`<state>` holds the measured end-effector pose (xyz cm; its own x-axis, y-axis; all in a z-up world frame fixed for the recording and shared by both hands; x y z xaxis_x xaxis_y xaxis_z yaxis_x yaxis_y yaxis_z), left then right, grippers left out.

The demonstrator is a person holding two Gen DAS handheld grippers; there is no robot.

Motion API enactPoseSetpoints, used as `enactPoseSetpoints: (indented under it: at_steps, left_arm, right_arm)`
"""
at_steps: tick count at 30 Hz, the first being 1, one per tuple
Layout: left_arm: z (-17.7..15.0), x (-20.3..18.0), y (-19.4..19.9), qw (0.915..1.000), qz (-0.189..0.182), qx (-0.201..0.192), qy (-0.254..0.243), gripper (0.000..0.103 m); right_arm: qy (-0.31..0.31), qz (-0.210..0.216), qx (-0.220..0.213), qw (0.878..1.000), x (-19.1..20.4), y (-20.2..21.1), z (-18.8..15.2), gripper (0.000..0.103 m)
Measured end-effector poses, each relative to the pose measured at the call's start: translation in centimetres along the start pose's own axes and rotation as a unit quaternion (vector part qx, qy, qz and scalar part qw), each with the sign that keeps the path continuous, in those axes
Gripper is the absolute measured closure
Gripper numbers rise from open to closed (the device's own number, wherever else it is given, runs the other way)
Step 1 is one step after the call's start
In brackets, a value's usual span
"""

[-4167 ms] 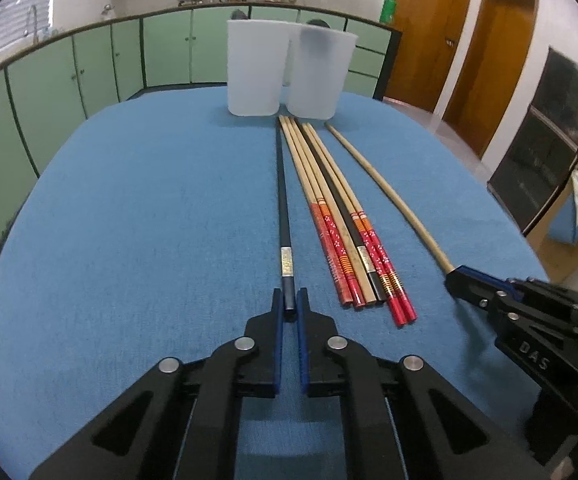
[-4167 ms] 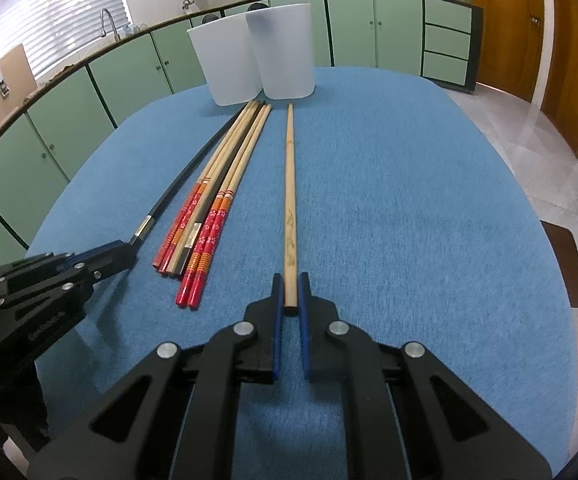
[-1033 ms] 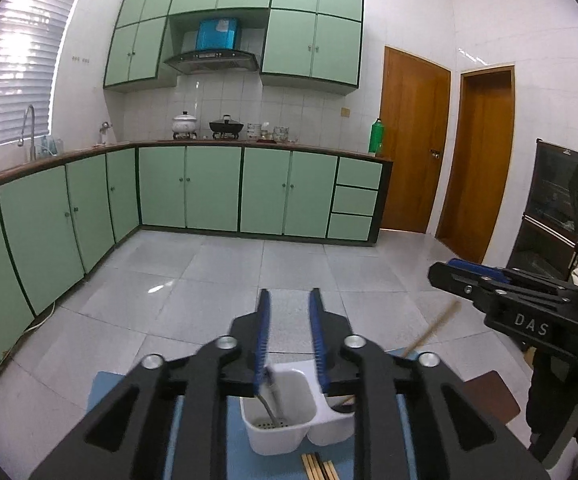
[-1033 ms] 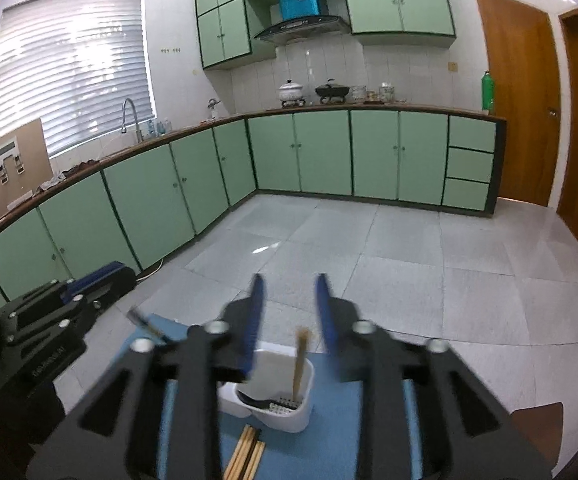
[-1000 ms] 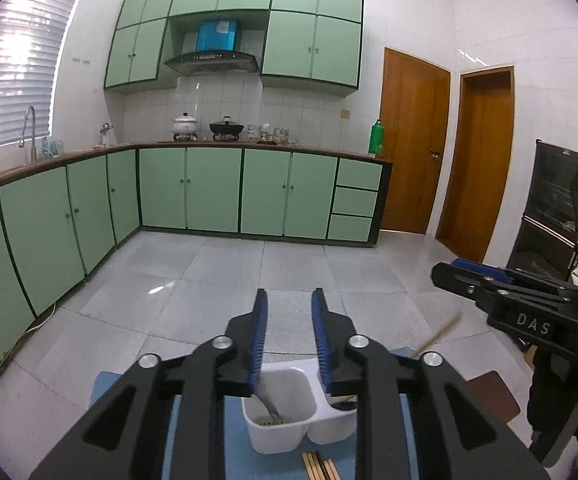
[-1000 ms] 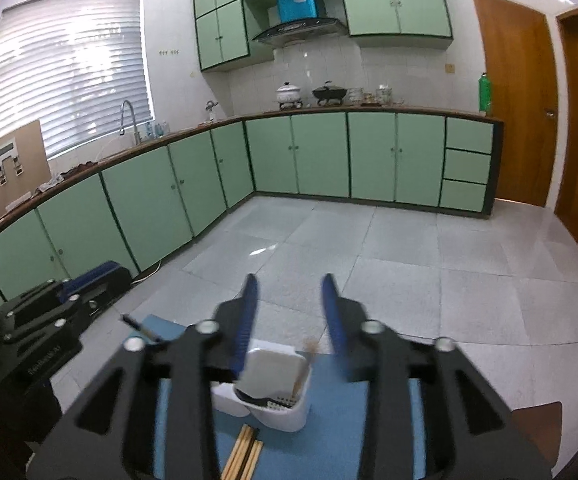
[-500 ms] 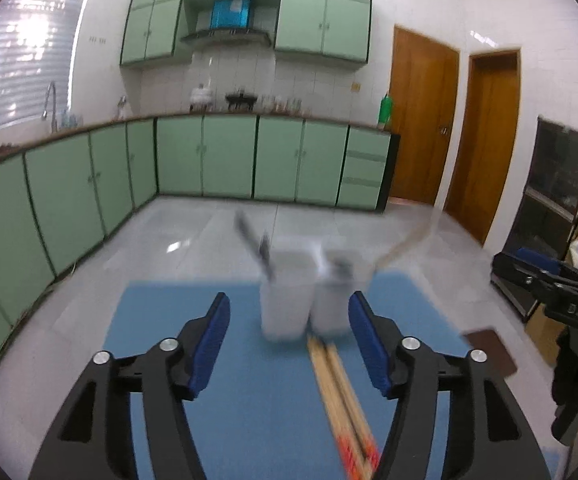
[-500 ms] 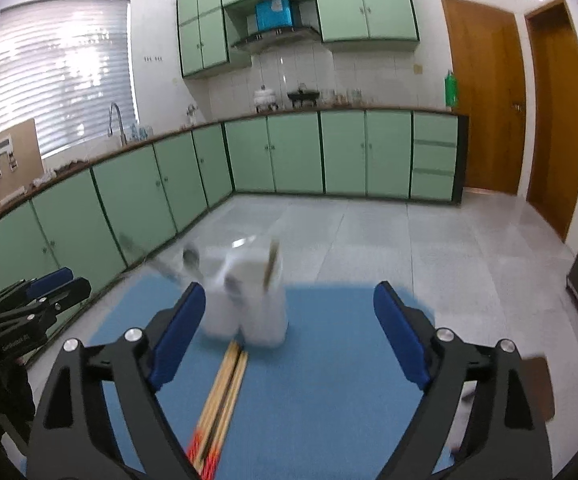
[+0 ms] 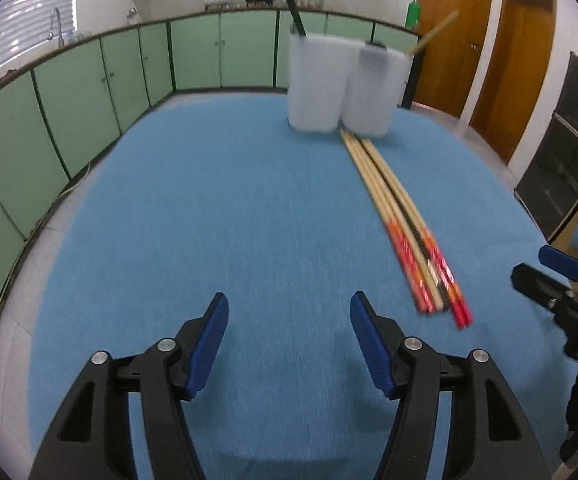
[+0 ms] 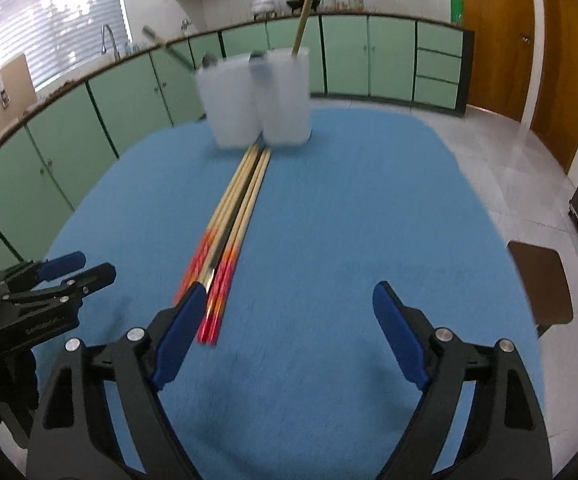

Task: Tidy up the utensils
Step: 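Move both tools back over the remaining chopsticks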

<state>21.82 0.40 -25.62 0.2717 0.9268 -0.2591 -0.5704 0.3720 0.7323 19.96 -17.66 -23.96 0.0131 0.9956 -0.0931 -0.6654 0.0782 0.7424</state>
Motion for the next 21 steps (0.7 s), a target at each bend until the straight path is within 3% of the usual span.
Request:
enactPoseSetpoints:
  at_steps: [5, 21]
  left_arm:
    - [-1.1, -0.2, -0.6, 0.9998, 0.001, 0.019, -0.001, 0.041]
    - [-1.7, -0.1, -0.6, 0.9999, 0.002, 0.016, -0.003, 0.038]
  right_arm:
    - [0.016, -0.001, 0.019, 1.0, 1.1, -0.9, -1.2, 0.027]
    - [0.037, -0.034, 0.035, 0.998, 1.1, -2.5, -1.5, 0.036]
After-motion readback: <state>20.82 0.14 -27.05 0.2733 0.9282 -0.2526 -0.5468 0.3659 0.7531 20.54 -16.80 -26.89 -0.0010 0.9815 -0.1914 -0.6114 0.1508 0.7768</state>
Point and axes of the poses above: each gripper's, at about its wrist camera, not at the fingertips, and y roughly against the way its jaws point, x to its left, z to its top, the point moved 9 cm from there along -y, roughly the way its jaws point, and after that the axes turned 15 degrees about -z, right-handed, at the moved point
